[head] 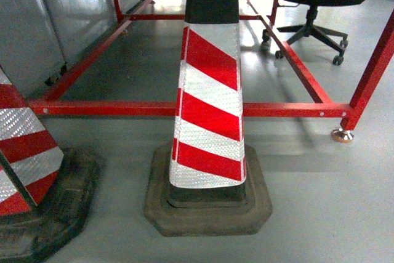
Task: Sort blue parts and orange caps into right shelf containers
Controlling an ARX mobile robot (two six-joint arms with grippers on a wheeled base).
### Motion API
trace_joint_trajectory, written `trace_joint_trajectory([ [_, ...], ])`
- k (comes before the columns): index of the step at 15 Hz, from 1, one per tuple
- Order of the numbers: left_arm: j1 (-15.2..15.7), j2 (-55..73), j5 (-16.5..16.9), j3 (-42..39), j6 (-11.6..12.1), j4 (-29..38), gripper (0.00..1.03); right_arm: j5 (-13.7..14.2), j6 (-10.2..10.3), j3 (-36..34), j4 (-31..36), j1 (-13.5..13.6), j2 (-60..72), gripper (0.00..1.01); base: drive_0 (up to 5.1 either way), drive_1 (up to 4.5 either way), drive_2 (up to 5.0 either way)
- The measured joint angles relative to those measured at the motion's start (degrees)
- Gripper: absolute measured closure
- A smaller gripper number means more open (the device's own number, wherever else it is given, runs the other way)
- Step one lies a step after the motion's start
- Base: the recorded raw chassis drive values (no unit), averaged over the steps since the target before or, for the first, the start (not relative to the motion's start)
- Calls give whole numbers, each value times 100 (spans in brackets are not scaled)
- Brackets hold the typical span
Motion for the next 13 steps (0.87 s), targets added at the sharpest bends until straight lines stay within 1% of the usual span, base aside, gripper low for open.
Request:
trace_joint_trajectory([
  [13,0,0,-4,0,0,-4,5,-11,2,0,-4,0,0,3,0,0,0],
])
